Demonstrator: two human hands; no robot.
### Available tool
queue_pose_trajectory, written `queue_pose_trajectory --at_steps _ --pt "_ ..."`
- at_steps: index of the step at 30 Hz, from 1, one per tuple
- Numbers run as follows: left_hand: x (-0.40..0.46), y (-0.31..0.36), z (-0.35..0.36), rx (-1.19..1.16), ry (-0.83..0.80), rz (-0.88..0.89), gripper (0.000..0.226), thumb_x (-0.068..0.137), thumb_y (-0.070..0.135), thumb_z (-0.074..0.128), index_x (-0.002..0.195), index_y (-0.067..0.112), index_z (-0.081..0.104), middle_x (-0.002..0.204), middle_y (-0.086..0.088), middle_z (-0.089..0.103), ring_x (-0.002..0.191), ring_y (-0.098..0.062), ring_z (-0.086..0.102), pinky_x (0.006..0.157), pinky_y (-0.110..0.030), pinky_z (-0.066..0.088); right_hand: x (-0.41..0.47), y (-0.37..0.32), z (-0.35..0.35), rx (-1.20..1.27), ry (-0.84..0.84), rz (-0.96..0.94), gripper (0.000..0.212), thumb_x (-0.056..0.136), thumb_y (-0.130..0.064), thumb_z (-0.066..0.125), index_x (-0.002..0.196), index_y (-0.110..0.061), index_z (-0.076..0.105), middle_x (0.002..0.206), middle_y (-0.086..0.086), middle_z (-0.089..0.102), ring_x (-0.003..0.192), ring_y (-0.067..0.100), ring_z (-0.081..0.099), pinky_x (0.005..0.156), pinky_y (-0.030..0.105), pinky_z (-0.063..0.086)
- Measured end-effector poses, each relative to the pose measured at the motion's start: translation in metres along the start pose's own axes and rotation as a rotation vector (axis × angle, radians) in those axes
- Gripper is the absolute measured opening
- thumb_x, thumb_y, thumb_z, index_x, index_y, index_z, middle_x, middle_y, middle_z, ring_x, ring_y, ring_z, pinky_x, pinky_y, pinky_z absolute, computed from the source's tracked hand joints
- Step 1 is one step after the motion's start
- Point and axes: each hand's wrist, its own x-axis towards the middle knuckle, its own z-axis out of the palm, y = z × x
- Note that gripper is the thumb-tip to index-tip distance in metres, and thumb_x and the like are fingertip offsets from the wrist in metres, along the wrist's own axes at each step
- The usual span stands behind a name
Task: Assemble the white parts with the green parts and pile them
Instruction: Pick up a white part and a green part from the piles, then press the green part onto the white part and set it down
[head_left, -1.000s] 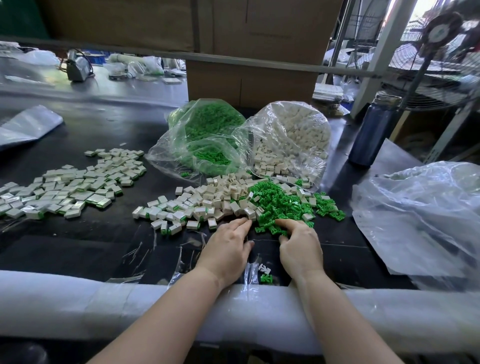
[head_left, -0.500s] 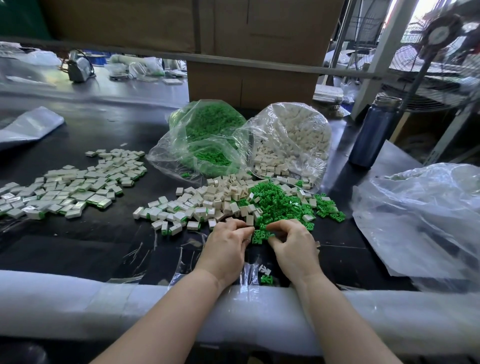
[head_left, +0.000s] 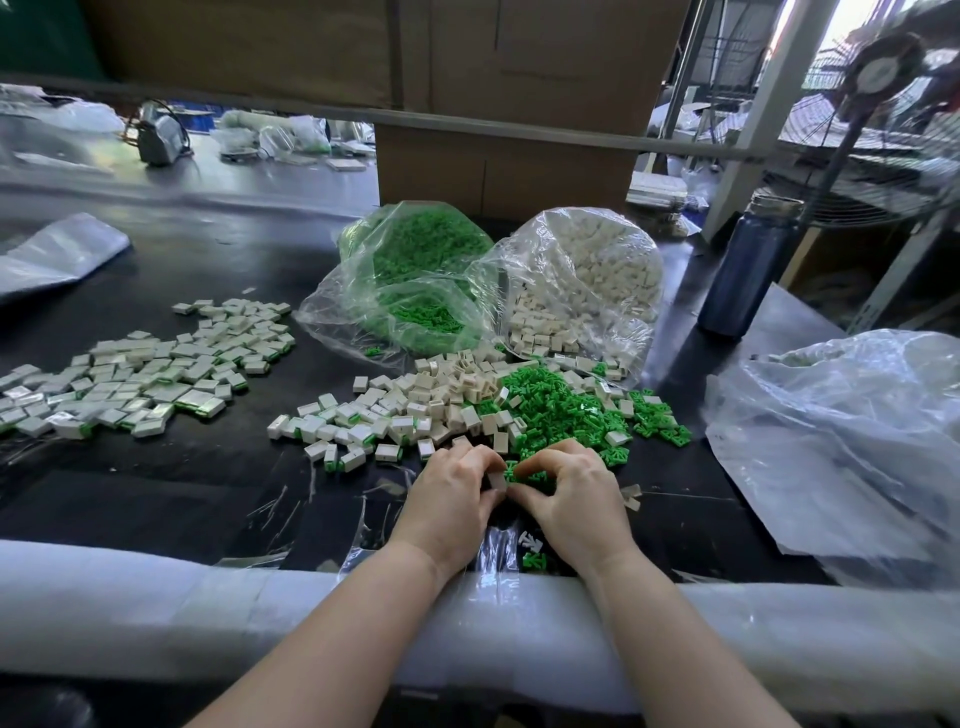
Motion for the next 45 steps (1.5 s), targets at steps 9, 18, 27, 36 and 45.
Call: queue_pose_trajectory --at_steps 9,18,27,36,45 --pt "0.001 -0.001 0.002 -0.014 -0.016 0.0 0.035 0.096 0.02 0.048 0.13 0.023 0.051 0.118 0.002 0.052 0.114 -0.014 0.043 0.1 -0.025 0.032 0.001 0.0 0.003 -0.041 0.017 -0.018 0.014 0.086 -0.03 0.065 0.097 -0.023 0.07 0.1 -0.005 0.06 0.102 0.015 0.049 0.092 0.031 0.037" --pt "0.001 0.002 -0.002 -0.131 0.035 -0.052 0.026 0.095 0.026 0.048 0.116 0.015 0.058 0.109 0.002 0.052 0.1 -0.011 0.048 0.089 -0.016 0.034 0.003 0.005 0.0 0.067 0.116 0.063 0.014 0.091 -0.017 0.056 0.096 -0.015 0.069 0.099 -0.001 0.064 0.099 0.018 0.053 0.088 0.024 0.036" --pt "-0.002 0.005 -0.011 -0.214 0.032 -0.099 0.016 0.087 0.031 0.06 0.089 0.015 0.06 0.087 0.005 0.059 0.082 -0.012 0.058 0.081 -0.032 0.05 0.001 0.001 -0.002 0.087 0.079 0.032 0.004 0.081 -0.022 0.07 0.085 -0.019 0.07 0.085 -0.009 0.057 0.093 0.013 0.053 0.089 0.03 0.042" --pt "-0.001 0.004 -0.009 -0.303 0.041 -0.09 0.015 0.086 0.027 0.062 0.096 0.016 0.063 0.087 0.006 0.061 0.082 -0.01 0.059 0.079 -0.021 0.05 0.002 0.001 0.002 -0.039 0.021 0.017 0.016 0.091 -0.028 0.058 0.097 -0.019 0.07 0.098 -0.003 0.061 0.1 0.015 0.05 0.093 0.031 0.037" --pt "-0.002 0.004 -0.01 -0.357 0.041 -0.088 0.012 0.085 0.028 0.064 0.089 0.017 0.063 0.083 0.004 0.063 0.079 -0.011 0.06 0.077 -0.024 0.05 0.0 0.0 -0.005 0.466 0.129 0.064 0.011 0.088 -0.009 0.061 0.084 -0.018 0.064 0.077 -0.01 0.065 0.076 0.005 0.06 0.07 0.014 0.047"
